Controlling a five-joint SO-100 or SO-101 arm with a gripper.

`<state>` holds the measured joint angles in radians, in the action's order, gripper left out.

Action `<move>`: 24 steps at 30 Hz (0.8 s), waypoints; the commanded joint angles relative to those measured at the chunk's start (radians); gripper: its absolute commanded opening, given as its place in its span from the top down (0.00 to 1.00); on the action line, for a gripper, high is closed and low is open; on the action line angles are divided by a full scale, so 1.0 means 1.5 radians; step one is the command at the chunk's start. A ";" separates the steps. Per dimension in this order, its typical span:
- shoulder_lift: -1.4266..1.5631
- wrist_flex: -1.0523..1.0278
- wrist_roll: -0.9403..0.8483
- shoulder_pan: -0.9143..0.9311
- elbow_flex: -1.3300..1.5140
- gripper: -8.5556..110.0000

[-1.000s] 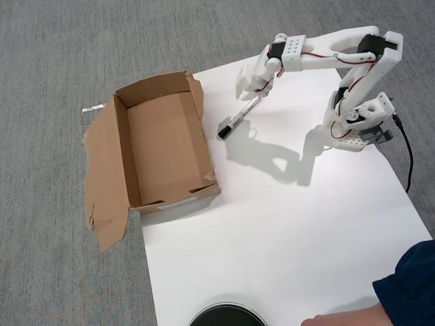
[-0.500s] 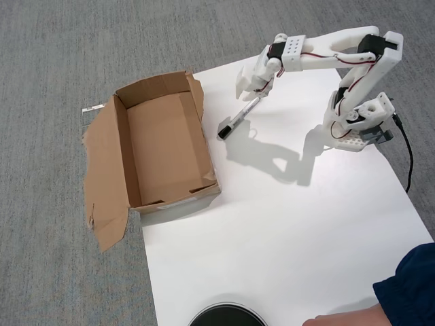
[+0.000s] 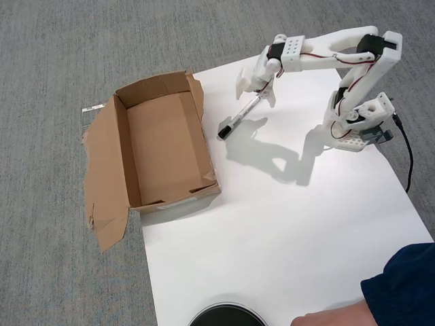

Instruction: Grasp a pen and put it in the box.

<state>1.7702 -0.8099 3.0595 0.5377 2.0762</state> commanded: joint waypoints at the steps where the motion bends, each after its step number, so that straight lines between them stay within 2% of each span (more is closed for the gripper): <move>1: -0.039 0.012 0.004 0.002 -0.015 0.57; 11: -0.096 0.132 0.004 0.002 -0.014 0.57; 24: -0.155 0.141 0.004 0.011 -0.003 0.58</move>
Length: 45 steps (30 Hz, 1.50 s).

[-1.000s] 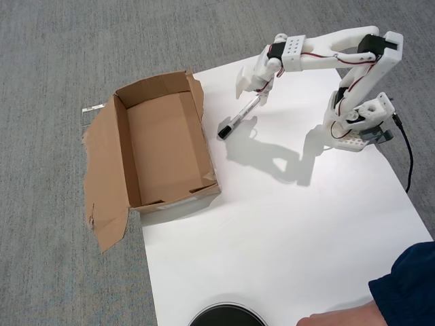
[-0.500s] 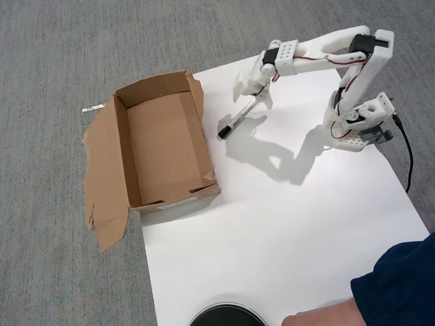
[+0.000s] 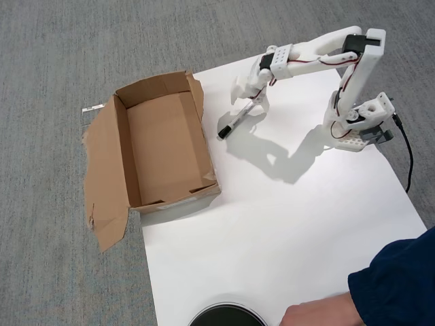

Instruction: Grasp a pen and put it in the box.

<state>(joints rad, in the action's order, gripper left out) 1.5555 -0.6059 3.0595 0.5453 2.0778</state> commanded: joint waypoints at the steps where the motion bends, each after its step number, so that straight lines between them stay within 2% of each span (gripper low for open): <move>1: -0.020 0.005 0.004 0.007 -0.004 0.58; 17: -0.084 0.009 0.004 0.007 -0.007 0.58; 23: -0.117 0.078 0.004 0.012 -0.002 0.58; 31: -0.118 0.084 -0.003 0.016 -0.002 0.59; 36: -0.117 0.084 -0.004 0.016 0.001 0.68; 43: -0.082 0.084 -0.004 0.017 0.099 0.93; 45: -0.063 0.085 -0.005 0.017 0.117 0.93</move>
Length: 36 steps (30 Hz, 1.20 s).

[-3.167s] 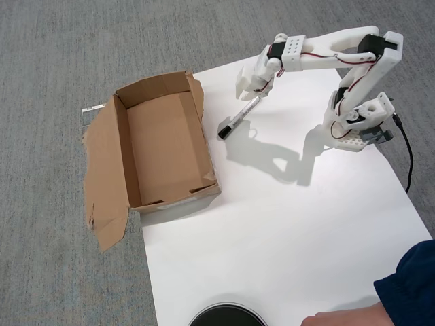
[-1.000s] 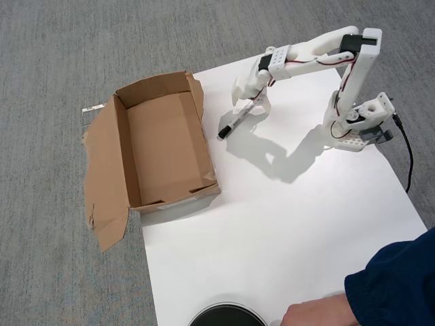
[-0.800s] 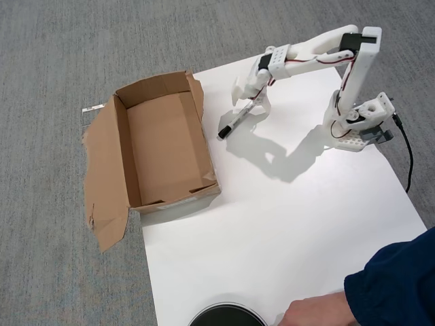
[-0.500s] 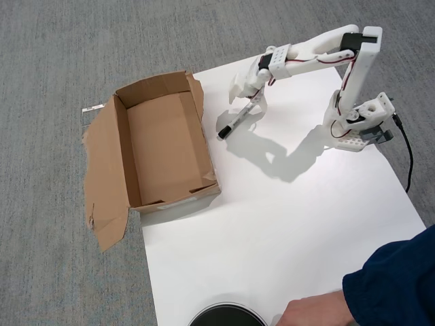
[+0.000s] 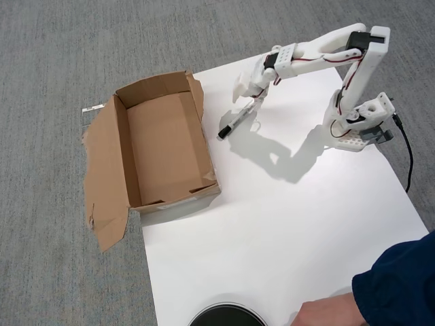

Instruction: Grasp a pen and put it in the box.

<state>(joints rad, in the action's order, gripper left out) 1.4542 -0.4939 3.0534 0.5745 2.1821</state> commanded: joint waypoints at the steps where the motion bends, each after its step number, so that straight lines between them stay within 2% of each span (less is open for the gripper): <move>1: 0.008 0.012 -0.001 -0.002 0.055 0.92; 14: 0.015 0.038 -0.001 -0.002 0.052 0.92; 36: 0.345 0.038 -0.001 -0.004 0.061 0.92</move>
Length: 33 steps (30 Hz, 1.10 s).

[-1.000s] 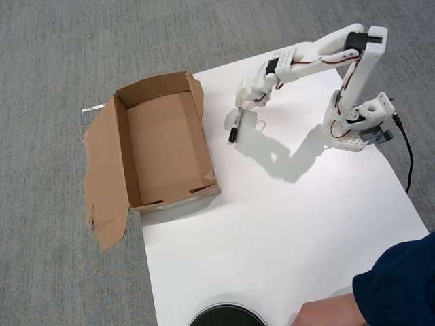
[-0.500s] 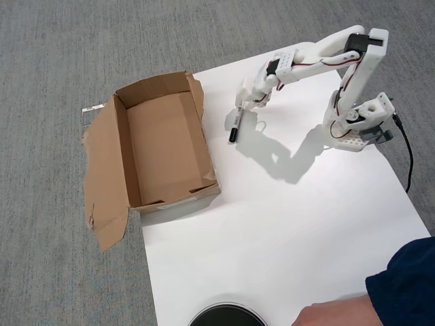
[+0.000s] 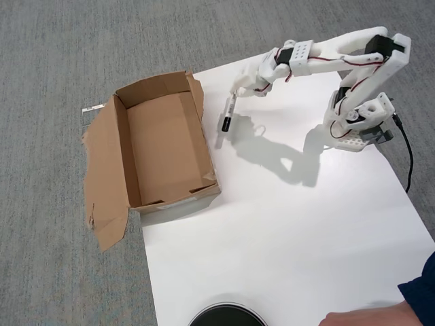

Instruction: Grasp a pen and put it in the box.

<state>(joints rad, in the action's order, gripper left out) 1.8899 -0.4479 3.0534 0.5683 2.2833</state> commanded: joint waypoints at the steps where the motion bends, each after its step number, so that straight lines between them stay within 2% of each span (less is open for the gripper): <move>1: 0.069 0.007 -0.001 0.001 -0.007 0.92; 25: 0.310 0.009 -0.001 -0.011 -0.020 0.92; 33: 0.296 0.093 -0.001 -0.064 -0.083 0.92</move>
<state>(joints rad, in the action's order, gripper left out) 2.3194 -0.3605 3.0534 0.5039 2.2174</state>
